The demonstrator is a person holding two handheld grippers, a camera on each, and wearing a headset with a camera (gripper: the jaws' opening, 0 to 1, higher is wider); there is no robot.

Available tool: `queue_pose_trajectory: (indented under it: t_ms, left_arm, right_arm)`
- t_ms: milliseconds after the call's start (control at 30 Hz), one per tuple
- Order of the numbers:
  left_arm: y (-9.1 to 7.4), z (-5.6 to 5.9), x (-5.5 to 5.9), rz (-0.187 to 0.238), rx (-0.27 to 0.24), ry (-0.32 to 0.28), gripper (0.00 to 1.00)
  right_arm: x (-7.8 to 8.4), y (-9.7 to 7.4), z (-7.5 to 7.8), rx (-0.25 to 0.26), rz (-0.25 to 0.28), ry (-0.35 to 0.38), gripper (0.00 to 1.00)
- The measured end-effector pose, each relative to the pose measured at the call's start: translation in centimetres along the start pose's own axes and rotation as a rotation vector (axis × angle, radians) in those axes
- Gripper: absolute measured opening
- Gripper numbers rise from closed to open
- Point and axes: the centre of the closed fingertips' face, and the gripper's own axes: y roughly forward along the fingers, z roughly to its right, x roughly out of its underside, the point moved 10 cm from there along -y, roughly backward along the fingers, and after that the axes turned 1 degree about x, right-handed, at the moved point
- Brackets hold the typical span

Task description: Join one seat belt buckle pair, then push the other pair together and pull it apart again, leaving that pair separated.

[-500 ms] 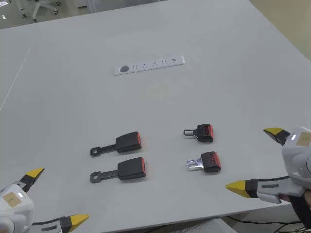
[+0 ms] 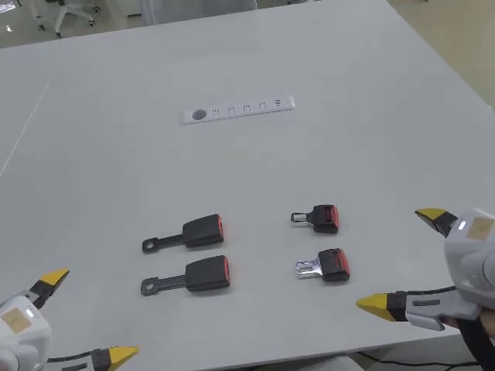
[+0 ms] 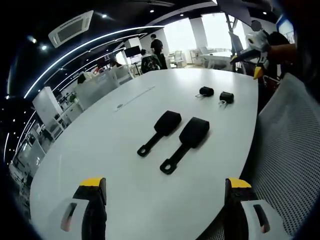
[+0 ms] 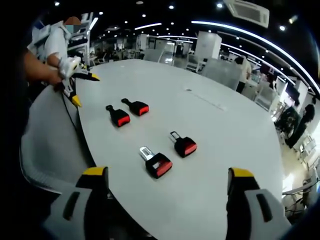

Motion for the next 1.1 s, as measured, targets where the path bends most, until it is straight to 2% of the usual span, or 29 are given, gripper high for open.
queue_pose_trajectory:
  t_ms: [533, 767, 933, 1100]
  left_arm:
    - [-0.05, 0.01, -0.04, 0.004, 0.0, 0.003, 1.0]
    - [-0.06, 0.04, -0.07, 0.003, 0.001, 0.003, 1.0]
    - [-0.04, 0.07, -0.08, 0.001, 0.002, 0.002, 1.0]
    - [-0.1, 0.01, -0.13, 0.003, -0.002, 0.002, 1.0]
  right_arm:
    - [0.11, 0.08, -0.01, 0.008, -0.001, -0.005, 1.0]
    - [0.21, 0.19, -0.02, 0.008, -0.012, -0.022, 0.97]
    - [0.32, 0.19, -0.11, 0.0, -0.042, 0.027, 0.96]
    - [0.14, 0.14, -0.22, -0.002, -0.023, 0.01, 0.98]
